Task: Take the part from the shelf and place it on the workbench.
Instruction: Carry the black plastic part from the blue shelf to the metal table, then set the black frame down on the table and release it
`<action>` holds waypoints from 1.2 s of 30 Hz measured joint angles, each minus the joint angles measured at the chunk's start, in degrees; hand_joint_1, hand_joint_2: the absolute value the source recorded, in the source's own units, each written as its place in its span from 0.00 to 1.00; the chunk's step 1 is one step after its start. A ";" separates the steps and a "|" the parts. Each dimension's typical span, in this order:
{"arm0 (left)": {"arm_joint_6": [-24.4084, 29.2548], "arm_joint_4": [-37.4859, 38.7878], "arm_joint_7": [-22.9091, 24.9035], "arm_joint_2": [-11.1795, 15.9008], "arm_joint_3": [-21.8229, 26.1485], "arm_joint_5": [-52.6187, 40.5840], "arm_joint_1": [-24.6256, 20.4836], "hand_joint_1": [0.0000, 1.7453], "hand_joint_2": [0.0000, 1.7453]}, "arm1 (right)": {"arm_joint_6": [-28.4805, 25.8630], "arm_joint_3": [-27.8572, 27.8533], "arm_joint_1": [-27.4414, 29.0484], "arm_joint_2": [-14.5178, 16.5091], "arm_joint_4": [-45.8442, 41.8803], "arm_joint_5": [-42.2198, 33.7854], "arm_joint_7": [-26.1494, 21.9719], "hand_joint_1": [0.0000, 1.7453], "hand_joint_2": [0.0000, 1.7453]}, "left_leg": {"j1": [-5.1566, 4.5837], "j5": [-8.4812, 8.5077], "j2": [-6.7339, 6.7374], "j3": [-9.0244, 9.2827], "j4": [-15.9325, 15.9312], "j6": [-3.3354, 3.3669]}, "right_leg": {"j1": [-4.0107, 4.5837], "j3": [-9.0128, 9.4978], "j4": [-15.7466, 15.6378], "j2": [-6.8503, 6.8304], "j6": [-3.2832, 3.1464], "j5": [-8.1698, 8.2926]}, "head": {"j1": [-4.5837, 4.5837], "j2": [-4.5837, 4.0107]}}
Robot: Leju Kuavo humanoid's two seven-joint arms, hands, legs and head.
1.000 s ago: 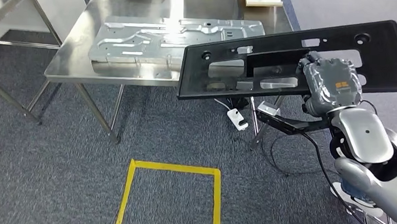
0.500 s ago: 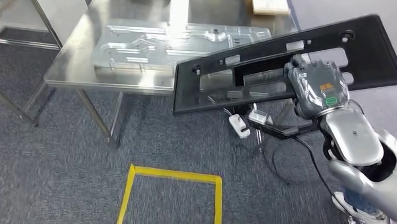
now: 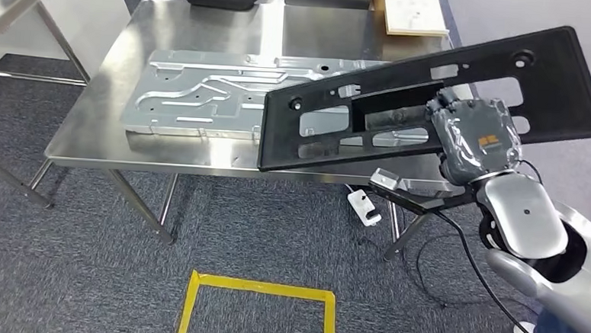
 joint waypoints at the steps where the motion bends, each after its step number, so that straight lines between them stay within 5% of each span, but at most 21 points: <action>1: 0.52 0.00 0.21 -0.04 0.01 -0.06 -0.04 0.00 1.00 | -0.49 -0.01 0.59 -0.02 -0.10 0.07 0.25 1.00 1.00 | 0.10 -0.51 0.15 -2.58 3.38 -0.25 | -0.01 0.89 -0.35 0.00 -0.23 -0.61 | -0.04 0.00; 3: 1.19 0.00 0.48 -0.07 0.00 -0.15 -0.05 0.00 1.00 | -1.01 -0.03 1.76 -0.03 -0.20 0.12 0.49 1.00 1.00 | 0.21 -5.04 0.25 -6.92 6.84 -0.64 | 0.00 2.65 -0.71 0.01 -0.45 -1.99 | -0.05 0.00; 5: 1.36 0.00 0.55 -0.08 -0.01 -0.23 0.11 0.00 1.00 | -1.04 -0.03 2.49 -0.03 -0.20 0.13 0.50 1.00 1.00 | 0.31 -8.89 0.35 -9.31 5.91 -0.83 | -0.01 4.57 -0.74 0.12 -0.42 -3.52 | -0.08 0.00; 6: 1.36 0.00 0.60 -0.08 -0.01 -0.26 0.21 0.00 1.00 | -1.04 -0.03 2.72 -0.03 -0.20 0.13 0.51 1.00 1.00 | 0.35 -8.18 0.40 -9.77 3.76 -0.80 | -0.01 5.63 -0.72 0.18 -0.34 -4.33 | -0.09 0.00; 7: 1.36 0.00 0.64 -0.08 -0.01 -0.28 0.29 0.00 1.00 | -1.04 -0.03 2.90 -0.02 -0.20 0.13 0.52 1.00 1.00 | 0.37 -5.52 0.44 -9.89 0.83 -0.69 | 0.00 6.61 -0.69 0.20 -0.23 -5.10 | -0.09 0.00; 9: 1.36 0.01 0.76 -0.07 -0.01 -0.28 0.48 0.00 1.00 | -1.05 -0.03 3.18 0.01 -0.19 0.13 0.56 1.00 1.00 | 0.24 2.69 0.50 -9.97 -5.01 -0.25 | 0.11 7.93 -0.46 0.33 0.22 -6.46 | -0.06 0.00; 11: 1.37 0.02 0.84 -0.07 0.01 -0.27 0.60 0.00 1.00 | -1.10 -0.03 3.46 -0.01 -0.24 0.14 0.58 1.00 1.00 | 0.05 7.11 0.50 -9.92 -7.08 0.20 | 0.28 8.37 -0.12 0.48 0.88 -7.42 | 0.01 0.00; 15: 1.69 -0.02 0.95 -0.15 0.02 -0.16 0.35 0.00 1.00 | -1.56 -0.44 4.07 -0.14 -0.45 -0.30 1.15 1.00 1.00 | 0.34 7.16 0.50 -8.71 -7.77 0.98 | 0.19 7.89 1.83 0.42 2.14 -9.52 | 0.17 0.00; 19: 3.65 -0.02 1.30 -0.16 0.02 -0.09 0.20 0.00 1.00 | -2.79 -1.89 6.23 -0.16 -0.46 -2.77 2.21 1.00 1.00 | 0.41 6.67 0.46 -8.05 -8.07 1.62 | -0.04 0.57 14.61 0.25 2.93 -14.03 | 0.20 0.00; 21: 4.57 -0.02 1.61 -0.17 0.02 -0.14 0.25 0.00 1.00 | -3.04 -2.51 7.77 -0.16 -0.45 -4.10 2.51 1.00 1.00 | 0.40 6.36 0.34 -7.75 -8.06 1.63 | -0.08 -0.23 14.03 0.22 2.90 -11.87 | 0.20 0.00; 23: 5.08 -0.02 1.80 -0.19 0.02 -0.26 0.24 0.00 1.00 | -3.16 -3.10 8.66 -0.16 -0.43 -4.73 2.58 1.00 1.00 | 0.38 6.09 0.21 -7.34 -8.05 1.43 | -0.04 2.74 6.49 0.21 2.55 -7.52 | 0.21 0.00; 25: 5.01 -0.02 1.88 -0.20 0.02 -0.30 0.15 0.00 1.00 | -3.48 -3.95 9.19 -0.15 -0.38 -5.25 2.62 1.00 1.00 | 0.20 5.83 0.08 -7.19 -7.99 0.99 | 0.27 5.40 0.65 0.20 2.00 -5.43 | 0.17 0.00; 30: 2.95 -0.03 1.68 -0.19 0.03 -0.01 0.26 0.00 1.00 | -4.70 -5.51 10.67 -0.10 0.35 -7.21 2.68 1.00 1.00 | 0.04 4.73 0.13 -7.82 -6.93 -0.46 | 0.06 6.29 -1.15 0.07 0.58 -4.95 | 0.08 0.00; 34: 3.04 -0.02 1.50 -0.16 0.04 -0.20 0.17 0.00 1.00 | -9.29 -6.79 12.30 0.45 1.47 -10.76 2.93 1.00 1.00 | 0.37 -0.89 0.42 -13.89 5.24 -1.38 | -0.08 6.39 -1.38 -0.24 -0.15 -4.91 | -0.06 0.00; 36: 3.20 -0.02 1.48 -0.16 0.04 -0.27 0.42 0.00 1.00 | -13.53 -7.75 13.94 1.19 2.38 -13.77 2.98 1.00 1.00 | 0.40 0.02 0.51 -14.75 6.41 -1.46 | -0.08 6.49 -1.34 -0.27 -0.16 -5.06 | -0.08 0.00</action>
